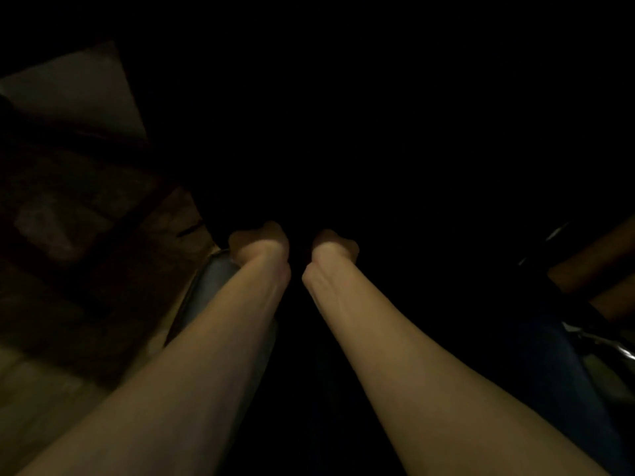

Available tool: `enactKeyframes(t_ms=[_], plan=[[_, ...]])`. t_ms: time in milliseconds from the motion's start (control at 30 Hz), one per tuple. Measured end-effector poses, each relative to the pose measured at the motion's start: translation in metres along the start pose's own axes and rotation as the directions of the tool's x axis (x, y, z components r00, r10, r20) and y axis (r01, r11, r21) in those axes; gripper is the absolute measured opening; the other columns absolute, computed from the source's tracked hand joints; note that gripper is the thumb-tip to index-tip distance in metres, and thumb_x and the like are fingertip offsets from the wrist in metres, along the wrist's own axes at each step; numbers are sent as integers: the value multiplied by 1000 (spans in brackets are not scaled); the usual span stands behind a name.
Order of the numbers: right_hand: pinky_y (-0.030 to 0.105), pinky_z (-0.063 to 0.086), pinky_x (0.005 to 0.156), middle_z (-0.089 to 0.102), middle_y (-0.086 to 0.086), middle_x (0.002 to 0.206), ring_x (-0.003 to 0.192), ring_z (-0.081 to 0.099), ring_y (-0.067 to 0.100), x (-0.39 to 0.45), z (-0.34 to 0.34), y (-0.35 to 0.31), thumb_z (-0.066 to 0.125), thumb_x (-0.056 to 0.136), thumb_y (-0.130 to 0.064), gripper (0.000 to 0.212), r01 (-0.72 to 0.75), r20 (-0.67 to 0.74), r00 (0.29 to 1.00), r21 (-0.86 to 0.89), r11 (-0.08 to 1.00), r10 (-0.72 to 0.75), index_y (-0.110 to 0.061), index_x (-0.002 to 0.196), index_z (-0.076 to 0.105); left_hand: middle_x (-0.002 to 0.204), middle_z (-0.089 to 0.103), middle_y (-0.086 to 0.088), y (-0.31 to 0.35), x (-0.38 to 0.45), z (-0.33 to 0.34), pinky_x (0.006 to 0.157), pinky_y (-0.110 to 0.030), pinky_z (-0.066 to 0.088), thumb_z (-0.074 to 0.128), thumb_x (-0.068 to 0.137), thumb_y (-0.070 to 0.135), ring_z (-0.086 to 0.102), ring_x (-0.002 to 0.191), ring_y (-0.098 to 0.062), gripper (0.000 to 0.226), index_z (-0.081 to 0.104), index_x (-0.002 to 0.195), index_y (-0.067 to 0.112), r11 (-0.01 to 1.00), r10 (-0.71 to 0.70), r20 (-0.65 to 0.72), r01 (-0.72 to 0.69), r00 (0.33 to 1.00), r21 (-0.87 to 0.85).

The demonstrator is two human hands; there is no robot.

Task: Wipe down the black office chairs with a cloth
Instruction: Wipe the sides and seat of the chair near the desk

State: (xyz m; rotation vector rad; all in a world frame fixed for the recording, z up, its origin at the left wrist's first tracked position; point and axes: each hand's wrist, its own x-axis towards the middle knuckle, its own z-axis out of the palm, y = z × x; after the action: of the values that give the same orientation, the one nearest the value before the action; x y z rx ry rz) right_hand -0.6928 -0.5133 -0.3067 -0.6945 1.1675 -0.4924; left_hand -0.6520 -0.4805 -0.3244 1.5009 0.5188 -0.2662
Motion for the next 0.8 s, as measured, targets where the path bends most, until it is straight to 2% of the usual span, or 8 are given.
enactKeyframes(t_ms=[100,167,233,300,367,533,667,800], plan=[[49,54,87,62,23,114,100,64,37,10,-17,-12,44,97,2,27,-21,-45,999,51,998,23,5,122,55,132,58,-17,-14,-4,21,91,-32,50,53,95,15,57,118,-33,41,50,132,-1,990,50,-30,-45,998,135],[51,54,88,62,23,114,100,63,37,14,-29,-23,44,98,1,27,-20,-67,997,43,999,23,3,123,54,133,57,-15,-22,-12,34,83,-25,46,53,96,13,57,118,-31,41,49,134,-1,991,27,3,-27,1000,133],[48,56,84,62,21,112,96,64,34,21,-48,-38,44,99,-1,29,-7,-97,995,17,1000,9,2,126,53,136,55,-13,-32,-24,50,88,-24,46,50,97,10,55,122,-29,40,48,135,-2,992,7,46,-13,999,126],[39,59,68,62,16,97,80,64,28,31,-71,-55,44,99,-1,28,-5,-121,993,10,1000,6,2,126,53,136,55,-14,-40,-41,67,100,-34,47,50,96,9,55,122,-31,39,48,135,-1,993,-25,103,13,994,117],[30,55,53,59,11,84,68,60,22,40,-94,-69,46,98,-1,28,-4,-132,991,20,1000,7,2,125,54,128,59,-18,-50,-53,83,96,-48,51,53,93,7,59,115,-33,36,52,129,0,997,-55,125,47,991,64],[39,55,84,63,16,105,94,63,30,66,-137,-85,49,95,3,28,38,-145,989,78,996,-26,5,122,55,122,62,-16,-69,-78,109,92,-50,54,56,91,7,62,110,-34,36,55,127,2,997,-75,125,75,989,9],[47,56,86,64,20,102,94,64,33,88,-168,-96,44,99,-3,24,47,-189,982,231,972,-3,1,118,59,116,61,-9,-84,-92,131,96,-49,51,55,94,8,61,112,-29,24,55,117,4,993,-95,191,106,977,-47],[51,56,85,65,22,106,94,65,36,98,-197,-112,49,95,-1,18,41,-186,982,178,983,-7,1,108,61,88,58,-4,-89,-130,141,82,-40,53,52,95,-1,62,85,-23,15,52,107,8,984,-151,284,173,947,-52]])
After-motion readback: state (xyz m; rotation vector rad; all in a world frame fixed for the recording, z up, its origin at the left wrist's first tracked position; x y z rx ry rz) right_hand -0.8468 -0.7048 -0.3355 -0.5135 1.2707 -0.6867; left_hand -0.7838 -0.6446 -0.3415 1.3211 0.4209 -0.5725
